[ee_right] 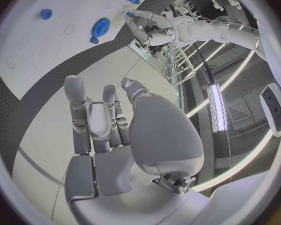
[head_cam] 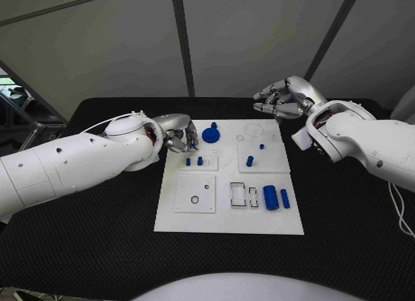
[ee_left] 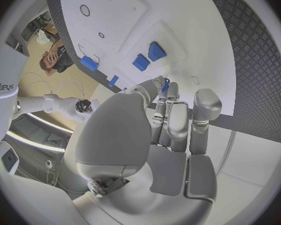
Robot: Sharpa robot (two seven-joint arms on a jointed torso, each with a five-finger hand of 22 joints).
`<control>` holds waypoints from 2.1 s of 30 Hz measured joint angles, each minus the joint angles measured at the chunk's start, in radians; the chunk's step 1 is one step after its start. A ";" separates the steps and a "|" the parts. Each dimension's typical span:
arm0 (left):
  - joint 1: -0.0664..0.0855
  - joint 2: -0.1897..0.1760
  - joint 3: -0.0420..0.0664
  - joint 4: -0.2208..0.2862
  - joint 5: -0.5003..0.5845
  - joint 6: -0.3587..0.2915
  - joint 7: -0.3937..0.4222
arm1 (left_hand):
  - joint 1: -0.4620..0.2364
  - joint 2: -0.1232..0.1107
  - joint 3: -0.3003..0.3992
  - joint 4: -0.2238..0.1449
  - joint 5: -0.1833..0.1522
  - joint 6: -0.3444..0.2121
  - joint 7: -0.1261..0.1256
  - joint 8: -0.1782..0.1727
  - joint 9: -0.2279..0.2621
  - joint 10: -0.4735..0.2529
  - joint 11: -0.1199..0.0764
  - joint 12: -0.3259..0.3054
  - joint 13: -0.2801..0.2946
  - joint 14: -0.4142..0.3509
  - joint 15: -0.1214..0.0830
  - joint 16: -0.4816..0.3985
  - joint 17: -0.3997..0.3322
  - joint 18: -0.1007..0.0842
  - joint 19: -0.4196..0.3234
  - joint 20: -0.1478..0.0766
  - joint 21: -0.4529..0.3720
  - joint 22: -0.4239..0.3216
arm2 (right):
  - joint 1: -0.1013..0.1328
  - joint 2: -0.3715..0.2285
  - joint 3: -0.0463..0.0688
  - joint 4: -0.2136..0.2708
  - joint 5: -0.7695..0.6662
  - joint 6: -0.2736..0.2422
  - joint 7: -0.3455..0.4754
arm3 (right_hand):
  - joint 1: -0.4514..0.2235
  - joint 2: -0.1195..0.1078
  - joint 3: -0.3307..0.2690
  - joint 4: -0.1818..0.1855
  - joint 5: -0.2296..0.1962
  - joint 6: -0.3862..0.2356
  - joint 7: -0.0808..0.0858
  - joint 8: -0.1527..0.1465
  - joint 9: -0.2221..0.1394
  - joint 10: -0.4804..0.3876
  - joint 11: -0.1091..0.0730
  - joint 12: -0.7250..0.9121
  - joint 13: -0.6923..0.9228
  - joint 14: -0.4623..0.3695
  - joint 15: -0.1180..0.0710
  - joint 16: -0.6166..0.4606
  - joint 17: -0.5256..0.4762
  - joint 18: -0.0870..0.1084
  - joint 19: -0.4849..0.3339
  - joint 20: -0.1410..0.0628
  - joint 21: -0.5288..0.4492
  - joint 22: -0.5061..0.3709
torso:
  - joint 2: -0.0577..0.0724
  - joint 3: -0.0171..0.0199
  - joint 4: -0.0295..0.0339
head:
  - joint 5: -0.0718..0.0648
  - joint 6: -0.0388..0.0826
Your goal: Assemble the parts on the task board
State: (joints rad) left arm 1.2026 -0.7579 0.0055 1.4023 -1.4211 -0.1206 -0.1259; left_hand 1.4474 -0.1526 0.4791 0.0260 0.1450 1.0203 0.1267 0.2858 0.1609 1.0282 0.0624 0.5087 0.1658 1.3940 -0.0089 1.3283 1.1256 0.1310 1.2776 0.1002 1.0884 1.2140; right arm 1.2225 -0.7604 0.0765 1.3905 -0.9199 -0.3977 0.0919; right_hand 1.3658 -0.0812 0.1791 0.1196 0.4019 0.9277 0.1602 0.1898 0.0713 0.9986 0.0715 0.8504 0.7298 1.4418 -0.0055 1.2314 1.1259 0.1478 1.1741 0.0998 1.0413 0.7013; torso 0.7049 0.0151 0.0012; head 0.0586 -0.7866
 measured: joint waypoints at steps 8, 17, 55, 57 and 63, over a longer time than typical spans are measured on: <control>-0.006 0.009 0.001 -0.005 0.013 0.002 -0.002 | -0.004 -0.004 0.000 0.000 0.000 0.000 0.000 0.000 0.000 0.000 0.000 -0.005 -0.001 0.000 0.000 0.000 0.000 0.000 0.000 0.000 0.000 0.001 | 0.000 0.001 0.000 -0.001 0.000 0.000 0.000 | 0.000 0.000 0.000 0.000 0.000 0.000 0.000 0.000 0.000 0.000 0.000 0.000 0.000 0.000 0.000 0.000 0.001 0.000 0.000 0.000 0.000 0.000 | 0.001 0.0001 -0.0017 | 0.002 -0.002; -0.008 0.020 0.001 -0.014 0.021 0.003 -0.003 | -0.008 0.000 0.000 0.000 0.000 0.000 0.000 0.000 0.000 0.000 0.000 -0.005 -0.001 0.000 0.000 0.000 -0.002 0.000 0.000 0.000 0.000 0.001 | 0.000 0.002 0.000 -0.001 0.000 0.000 0.000 | 0.000 0.000 0.000 0.000 0.000 0.000 0.000 0.000 0.000 0.000 0.000 0.000 0.000 0.000 0.000 0.000 0.000 0.000 0.000 0.000 0.000 0.000 | 0.000 0.0002 -0.0017 | -0.001 -0.004; -0.009 0.052 0.002 -0.046 0.021 0.019 -0.022 | -0.029 -0.020 0.000 0.000 -0.004 -0.023 0.007 -0.036 -0.011 -0.001 0.001 -0.025 -0.006 0.000 0.000 0.000 -0.013 0.000 0.000 0.000 -0.006 -0.002 | 0.000 0.005 0.000 -0.003 -0.001 0.001 -0.001 | 0.000 0.000 0.000 0.000 0.000 0.000 0.000 0.000 0.000 0.000 0.000 0.000 0.000 0.000 0.000 0.000 0.000 0.000 0.000 0.000 0.000 0.000 | 0.000 0.0000 -0.0006 | -0.005 -0.007; -0.009 0.052 0.002 -0.047 0.021 0.021 -0.022 | -0.040 -0.026 -0.001 0.001 -0.004 -0.048 0.008 -0.057 -0.020 -0.007 0.007 -0.033 -0.008 -0.004 0.004 0.000 -0.020 0.000 -0.004 0.004 -0.014 -0.004 | 0.000 0.005 0.000 -0.004 -0.001 0.001 -0.001 | 0.000 0.000 0.000 0.000 0.000 0.000 0.000 0.000 0.000 0.000 0.000 0.000 0.000 0.000 0.000 0.000 0.000 0.000 0.000 0.000 0.000 0.000 | 0.000 0.0000 -0.0005 | -0.005 -0.007; -0.010 0.052 0.001 -0.051 0.021 0.024 -0.024 | -0.053 -0.037 -0.006 0.006 -0.004 -0.066 0.013 -0.080 -0.031 -0.026 0.015 -0.045 -0.011 -0.014 0.014 -0.016 -0.054 0.000 -0.011 0.011 -0.029 -0.013 | 0.000 0.006 0.000 -0.005 -0.001 0.001 -0.001 | 0.000 0.000 0.000 0.000 0.000 0.000 0.000 0.000 0.000 0.000 0.000 0.000 -0.002 0.000 0.000 0.000 0.000 0.000 0.000 0.000 0.000 0.000 | 0.000 0.0000 -0.0004 | -0.005 -0.008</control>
State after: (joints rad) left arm 1.1925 -0.7064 0.0066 1.3517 -1.4000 -0.0967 -0.1503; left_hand 1.3948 -0.1891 0.4731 0.0319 0.1414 0.9539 0.1394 0.2055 0.1300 1.0026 0.0775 0.4635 0.1548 1.3796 0.0053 1.3127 1.0721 0.1310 1.2662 0.1108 1.0593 1.2005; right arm 1.2224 -0.7547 0.0765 1.3854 -0.9208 -0.3963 0.0904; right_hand 1.3658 -0.0812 0.1786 0.1191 0.4018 0.9277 0.1602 0.1898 0.0713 0.9986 0.0715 0.8505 0.7282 1.4418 -0.0055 1.2314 1.1258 0.1477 1.1741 0.0998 1.0413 0.7012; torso 0.7052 0.0151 0.0009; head 0.0532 -0.7948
